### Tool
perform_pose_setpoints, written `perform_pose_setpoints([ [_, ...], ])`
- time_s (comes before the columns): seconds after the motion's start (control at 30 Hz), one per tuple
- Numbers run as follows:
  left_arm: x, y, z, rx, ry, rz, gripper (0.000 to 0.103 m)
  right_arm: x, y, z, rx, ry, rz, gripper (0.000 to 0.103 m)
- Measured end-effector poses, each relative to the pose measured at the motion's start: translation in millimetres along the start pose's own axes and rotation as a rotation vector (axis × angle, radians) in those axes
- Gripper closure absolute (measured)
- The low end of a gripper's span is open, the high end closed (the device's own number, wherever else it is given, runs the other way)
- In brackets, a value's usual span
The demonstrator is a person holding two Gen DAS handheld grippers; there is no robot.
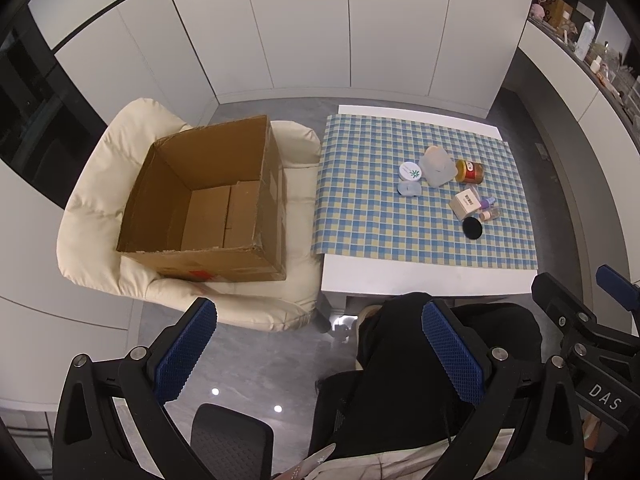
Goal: Organize objects
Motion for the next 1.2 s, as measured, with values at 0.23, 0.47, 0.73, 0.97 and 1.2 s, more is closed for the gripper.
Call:
perform_pose_setpoints([
  [0.23, -2.4, 1.0, 0.6, -0.009, 0.001, 0.002, 0.0, -3.4, -0.2, 3.0, 0.004, -0.004, 0.01, 0.0],
  [0.47, -3.2, -0.1, 5.7, 0.012, -0.012, 0.001, 0.0, -7.1, 0.5, 5.6, 0.015, 0.005, 0.004, 0.0],
  [0.73, -1.3, -0.6, 7.1, 0.014, -0.02, -0.008, 0.0, -5.1, 0.5, 7.4, 0.022, 0.002, -0.012, 0.0],
  [0.97, -3.5, -1.0, 6.7, 0.012, -0.016, -0.005, 0.0, -4.9, 1.9, 4.2, 0.014, 0.001, -0.016, 0.0],
  [1.2, -5.4, -2.5, 7.7, 0.012, -0.017, 0.0, 0.0, -6.1, 0.6, 5.1, 0.021, 0.004, -0.016, 0.0],
])
Point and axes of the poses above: each gripper's, at about its wrist camera, not at the fingertips, and z roughly the way its jaws point, x to its left, y to its top, the point moved 3 cm from there along z, roughly the way its jaws point, and after that the axes turned 9 degrees about x, right-handed, at the moved point
